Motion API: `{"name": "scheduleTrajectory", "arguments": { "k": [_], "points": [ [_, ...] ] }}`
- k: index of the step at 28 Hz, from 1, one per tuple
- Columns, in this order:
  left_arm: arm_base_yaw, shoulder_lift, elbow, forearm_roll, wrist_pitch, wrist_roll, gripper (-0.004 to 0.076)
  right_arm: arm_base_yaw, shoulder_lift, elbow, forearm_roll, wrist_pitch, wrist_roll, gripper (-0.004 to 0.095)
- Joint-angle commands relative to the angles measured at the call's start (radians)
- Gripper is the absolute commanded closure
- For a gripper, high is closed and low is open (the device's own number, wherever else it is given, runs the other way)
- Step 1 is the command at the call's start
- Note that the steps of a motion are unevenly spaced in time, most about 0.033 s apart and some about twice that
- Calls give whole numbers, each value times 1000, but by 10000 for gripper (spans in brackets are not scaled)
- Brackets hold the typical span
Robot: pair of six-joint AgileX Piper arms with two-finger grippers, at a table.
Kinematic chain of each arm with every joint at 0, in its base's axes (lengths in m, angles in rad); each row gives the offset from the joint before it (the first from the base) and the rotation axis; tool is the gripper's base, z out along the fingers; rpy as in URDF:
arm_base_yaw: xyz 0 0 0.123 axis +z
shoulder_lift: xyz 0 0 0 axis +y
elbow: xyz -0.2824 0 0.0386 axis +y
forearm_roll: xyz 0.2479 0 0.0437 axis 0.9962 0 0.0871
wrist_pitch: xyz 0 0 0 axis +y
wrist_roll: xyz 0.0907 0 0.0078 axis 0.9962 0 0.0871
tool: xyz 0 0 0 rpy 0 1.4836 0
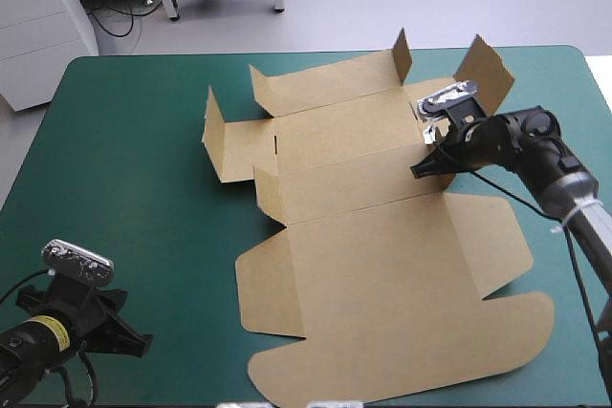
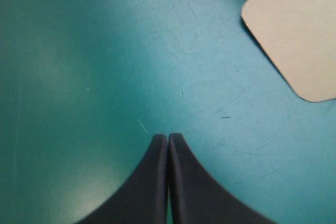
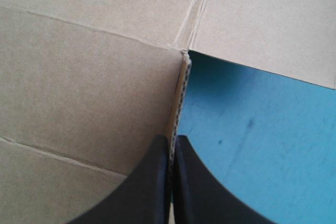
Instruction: Fold the box
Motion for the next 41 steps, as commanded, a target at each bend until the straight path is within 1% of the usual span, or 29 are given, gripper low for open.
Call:
{"name": "scheduleTrajectory", "arguments": {
  "k": [1, 4, 5, 9, 13, 18, 21, 23, 25, 26, 30, 37, 41],
  "points": [
    [-4, 7, -40, 18, -30, -4, 756, 2, 45, -212, -7, 33, -208, 932],
    [-4, 7, -67, 26, -42, -4, 756, 2, 99, -383, 28, 52, -337, 932],
    [-4, 7, -83, 33, -44, -4, 756, 2, 117, -441, 73, 56, -424, 932],
    [-4, 7, -119, 40, -47, -4, 756, 2, 152, -540, 232, 79, -610, 932],
    [-4, 7, -140, 40, -47, -4, 756, 2, 184, -563, 358, 103, -784, 932],
    [-4, 7, -140, 44, -47, -4, 756, 5, 215, -563, 429, 116, -933, 932],
    [-4, 7, -140, 44, -47, -4, 756, 5, 229, -563, 475, 157, -1055, 932],
    [-4, 7, -140, 46, -47, -4, 756, 9, 239, -563, 496, 176, -1104, 932],
    [-4, 7, -140, 48, -47, -4, 756, 19, 248, -563, 503, 178, -1105, 932],
    [-4, 7, -140, 48, -47, -4, 756, 26, 254, -563, 503, 178, -1108, 932],
    [-4, 7, -140, 48, -47, -4, 756, 60, 264, -563, 503, 191, -1197, 932],
    [-4, 7, -140, 48, -47, -7, 756, 118, 296, -563, 496, 206, -1280, 932],
    [-4, 7, -140, 48, -47, -7, 756, 148, 313, -563, 498, 194, -1355, 931]
  ]
}}
